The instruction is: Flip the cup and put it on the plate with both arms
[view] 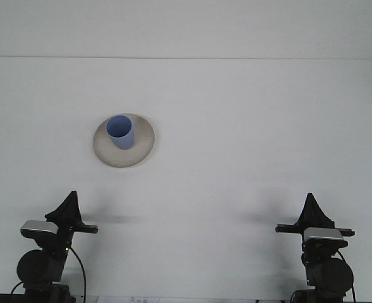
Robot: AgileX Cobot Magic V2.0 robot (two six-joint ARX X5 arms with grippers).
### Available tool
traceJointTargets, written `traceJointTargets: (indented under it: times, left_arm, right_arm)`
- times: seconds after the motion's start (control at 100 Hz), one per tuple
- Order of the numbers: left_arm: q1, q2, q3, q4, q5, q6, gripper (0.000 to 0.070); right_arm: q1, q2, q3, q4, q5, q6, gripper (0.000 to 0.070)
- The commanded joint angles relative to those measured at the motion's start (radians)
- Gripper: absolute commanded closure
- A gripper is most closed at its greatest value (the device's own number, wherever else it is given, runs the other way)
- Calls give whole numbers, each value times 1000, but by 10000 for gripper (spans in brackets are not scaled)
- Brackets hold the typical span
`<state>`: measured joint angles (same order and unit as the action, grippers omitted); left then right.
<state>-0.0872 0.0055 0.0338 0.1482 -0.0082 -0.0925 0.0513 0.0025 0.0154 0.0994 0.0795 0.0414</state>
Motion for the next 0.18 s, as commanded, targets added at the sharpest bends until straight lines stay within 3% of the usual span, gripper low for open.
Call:
traceJointTargets:
  times: [0.0,0.17]
  left_arm:
    - [1,-2,-19,10,2,-2,688]
    - [1,-2,-19,10,2,-2,688]
  right_arm:
    - [0,-2,-3,13,0,-5,693]
    - [0,-1,-3,13,0,-5,693]
